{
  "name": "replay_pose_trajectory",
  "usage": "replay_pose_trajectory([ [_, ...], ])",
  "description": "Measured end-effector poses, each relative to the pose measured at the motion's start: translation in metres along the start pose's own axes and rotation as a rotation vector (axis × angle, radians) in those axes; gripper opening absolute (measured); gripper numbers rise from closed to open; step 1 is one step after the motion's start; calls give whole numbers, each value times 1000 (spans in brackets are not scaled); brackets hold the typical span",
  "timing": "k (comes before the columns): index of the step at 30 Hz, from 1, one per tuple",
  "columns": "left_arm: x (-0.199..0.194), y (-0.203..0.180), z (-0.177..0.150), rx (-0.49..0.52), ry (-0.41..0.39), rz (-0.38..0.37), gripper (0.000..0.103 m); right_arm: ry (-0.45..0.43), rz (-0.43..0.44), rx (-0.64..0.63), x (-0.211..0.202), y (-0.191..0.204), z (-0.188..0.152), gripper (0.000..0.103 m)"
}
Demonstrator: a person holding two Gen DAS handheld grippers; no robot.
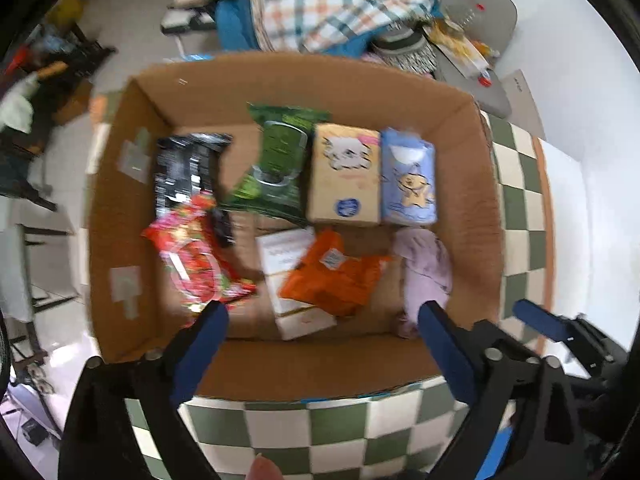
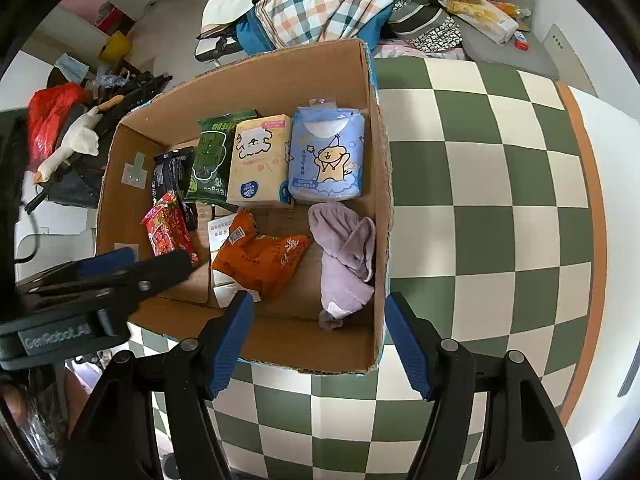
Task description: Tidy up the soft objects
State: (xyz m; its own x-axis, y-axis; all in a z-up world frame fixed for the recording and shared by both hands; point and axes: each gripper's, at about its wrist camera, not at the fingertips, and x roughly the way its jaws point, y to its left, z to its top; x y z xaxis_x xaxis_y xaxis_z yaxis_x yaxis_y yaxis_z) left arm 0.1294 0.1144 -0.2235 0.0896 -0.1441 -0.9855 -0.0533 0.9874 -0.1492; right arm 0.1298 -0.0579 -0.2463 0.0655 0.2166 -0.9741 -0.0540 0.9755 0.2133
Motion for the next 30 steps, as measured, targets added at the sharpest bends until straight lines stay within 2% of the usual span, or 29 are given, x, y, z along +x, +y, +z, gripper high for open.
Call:
replay_pose_trajectory([
  [3, -9, 0, -10, 14, -52, 65, 100, -14, -25, -8, -5, 2, -4, 72],
  [5, -17, 2, -17, 14, -88, 95, 100, -32, -40, -15, -10, 3, -8, 77],
  [8, -28, 2, -25, 8, -143, 123, 101, -56, -72, -24, -18, 5, -14, 79],
  [12, -43, 2, -32, -7, -202, 140, 101, -91, -88, -22, -31, 6, -21, 93],
  [16, -55, 2, -36, -22, -237, 147, 101, -124, -106, -16, -44, 6, -24, 102],
  [25, -88, -1, -52, -29, -301, 170, 101, -176, -120, 2, -66, 6, -31, 103],
  [30, -126, -17, -78, -6, -357, 188, 101, -230, -95, 3, -106, 8, -50, 103],
])
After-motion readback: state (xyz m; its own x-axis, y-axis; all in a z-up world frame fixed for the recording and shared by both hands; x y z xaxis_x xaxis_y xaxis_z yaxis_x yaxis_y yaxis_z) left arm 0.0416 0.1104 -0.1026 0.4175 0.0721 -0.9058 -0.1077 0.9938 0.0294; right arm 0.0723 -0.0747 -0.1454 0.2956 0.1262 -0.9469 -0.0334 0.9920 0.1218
